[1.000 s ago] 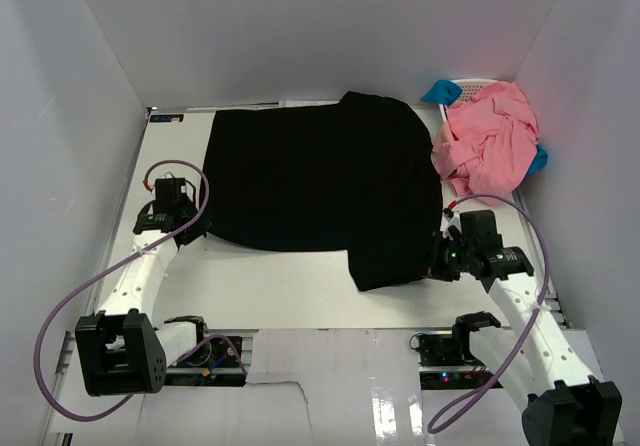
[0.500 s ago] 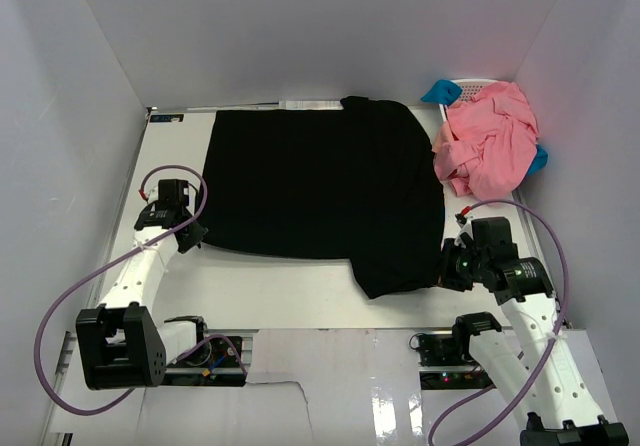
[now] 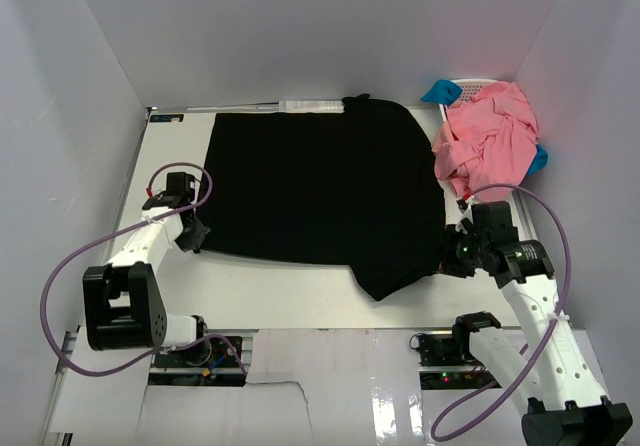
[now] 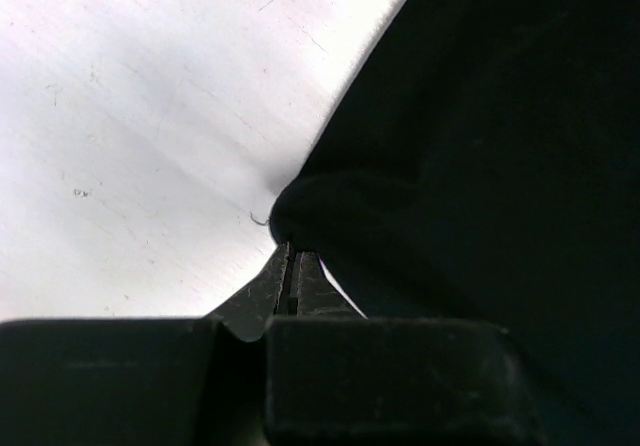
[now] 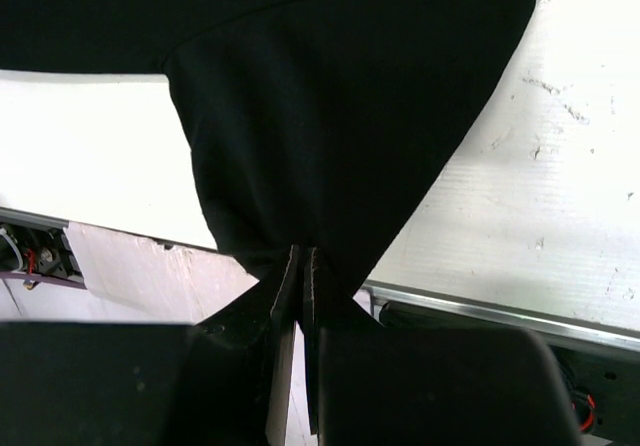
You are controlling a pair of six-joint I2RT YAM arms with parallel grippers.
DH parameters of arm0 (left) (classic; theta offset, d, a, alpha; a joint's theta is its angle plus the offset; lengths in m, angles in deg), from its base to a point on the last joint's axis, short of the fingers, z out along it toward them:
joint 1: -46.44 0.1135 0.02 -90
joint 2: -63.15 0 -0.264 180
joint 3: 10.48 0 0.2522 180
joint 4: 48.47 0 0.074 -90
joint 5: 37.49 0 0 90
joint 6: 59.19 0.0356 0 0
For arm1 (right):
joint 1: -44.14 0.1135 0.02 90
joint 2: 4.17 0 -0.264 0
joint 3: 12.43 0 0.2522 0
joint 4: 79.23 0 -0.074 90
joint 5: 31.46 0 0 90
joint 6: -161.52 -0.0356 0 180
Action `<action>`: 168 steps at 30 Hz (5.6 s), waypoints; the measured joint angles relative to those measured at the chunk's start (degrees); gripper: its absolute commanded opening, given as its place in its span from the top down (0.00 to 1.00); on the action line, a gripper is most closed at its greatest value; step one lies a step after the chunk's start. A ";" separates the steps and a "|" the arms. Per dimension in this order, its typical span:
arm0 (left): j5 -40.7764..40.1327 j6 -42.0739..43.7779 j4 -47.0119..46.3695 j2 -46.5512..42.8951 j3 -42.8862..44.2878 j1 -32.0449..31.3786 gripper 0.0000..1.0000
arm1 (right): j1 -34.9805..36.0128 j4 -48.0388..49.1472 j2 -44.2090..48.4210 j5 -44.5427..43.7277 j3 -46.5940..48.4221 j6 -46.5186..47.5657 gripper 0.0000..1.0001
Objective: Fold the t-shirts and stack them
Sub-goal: Grap the side of the flattened tshirt closest away from the robot with both arms, then fold the flattened tshirt in 1/3 of the way
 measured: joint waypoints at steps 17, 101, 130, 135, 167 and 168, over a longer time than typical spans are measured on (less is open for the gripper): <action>3.08 6.05 -3.69 4.76 8.33 0.00 1.00 | 0.00 11.13 -17.81 -3.85 10.62 2.36 0.92; 6.05 10.16 -9.03 28.76 31.34 0.00 1.00 | -3.63 20.48 -74.55 -6.58 63.12 5.73 0.92; 4.76 10.80 -8.35 37.40 36.96 0.00 0.99 | -7.26 22.08 -82.09 -5.64 65.48 5.66 0.80; 4.63 11.63 -7.39 39.10 38.21 0.00 0.55 | -7.34 22.16 -82.62 -6.12 66.69 5.03 0.32; 6.93 12.87 -7.63 33.40 29.07 -6.45 0.19 | -1.68 28.09 -63.98 -13.16 23.82 7.93 0.35; 7.19 12.98 -7.76 33.73 29.31 -6.62 0.19 | -1.42 28.15 -64.00 -13.73 23.82 8.02 0.35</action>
